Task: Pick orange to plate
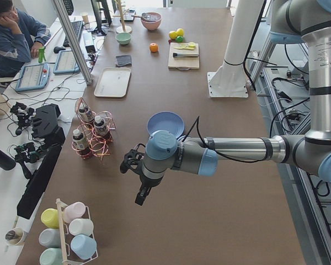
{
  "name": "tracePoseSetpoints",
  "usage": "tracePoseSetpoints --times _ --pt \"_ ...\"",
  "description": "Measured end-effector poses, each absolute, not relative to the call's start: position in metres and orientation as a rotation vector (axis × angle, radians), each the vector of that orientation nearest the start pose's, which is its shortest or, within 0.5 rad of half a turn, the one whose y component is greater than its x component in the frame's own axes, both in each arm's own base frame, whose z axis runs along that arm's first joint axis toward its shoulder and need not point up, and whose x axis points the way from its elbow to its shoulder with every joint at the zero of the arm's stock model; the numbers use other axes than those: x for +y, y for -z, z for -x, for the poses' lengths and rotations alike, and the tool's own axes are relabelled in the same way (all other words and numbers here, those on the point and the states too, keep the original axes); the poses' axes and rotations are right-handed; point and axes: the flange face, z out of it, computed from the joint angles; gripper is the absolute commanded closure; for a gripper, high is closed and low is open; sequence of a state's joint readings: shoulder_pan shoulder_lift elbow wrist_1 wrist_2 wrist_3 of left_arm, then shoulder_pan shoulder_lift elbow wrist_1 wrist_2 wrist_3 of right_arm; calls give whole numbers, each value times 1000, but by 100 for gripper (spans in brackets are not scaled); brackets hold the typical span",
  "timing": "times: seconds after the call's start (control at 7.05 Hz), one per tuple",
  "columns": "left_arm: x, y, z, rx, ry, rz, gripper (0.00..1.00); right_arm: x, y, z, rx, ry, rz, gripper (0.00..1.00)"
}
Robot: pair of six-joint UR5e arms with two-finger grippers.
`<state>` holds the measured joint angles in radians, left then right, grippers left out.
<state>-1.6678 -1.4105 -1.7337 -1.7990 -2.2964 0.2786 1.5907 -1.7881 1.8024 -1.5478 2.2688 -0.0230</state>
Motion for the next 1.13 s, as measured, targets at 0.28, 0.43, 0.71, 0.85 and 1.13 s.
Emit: tracePoseSetpoints --times 0.28,0.43,0.71,0.85,1.13 --pt "-449 -619 106 665 -279 -385 2 -401 -645 -77 -697 16 -50 0" --pt "-463 -614 105 670 -292 -406 2 -402 -645 -77 -697 14 -49 0" --pt "-478 -605 92 804 -257 -413 2 -408 -635 -75 -719 32 -99 0" --pt "-485 -594 74 873 -231 -411 2 -415 -625 -73 -733 62 -179 0" --pt "-495 -574 1 963 -187 -357 2 -423 -610 -60 -747 80 -255 0"
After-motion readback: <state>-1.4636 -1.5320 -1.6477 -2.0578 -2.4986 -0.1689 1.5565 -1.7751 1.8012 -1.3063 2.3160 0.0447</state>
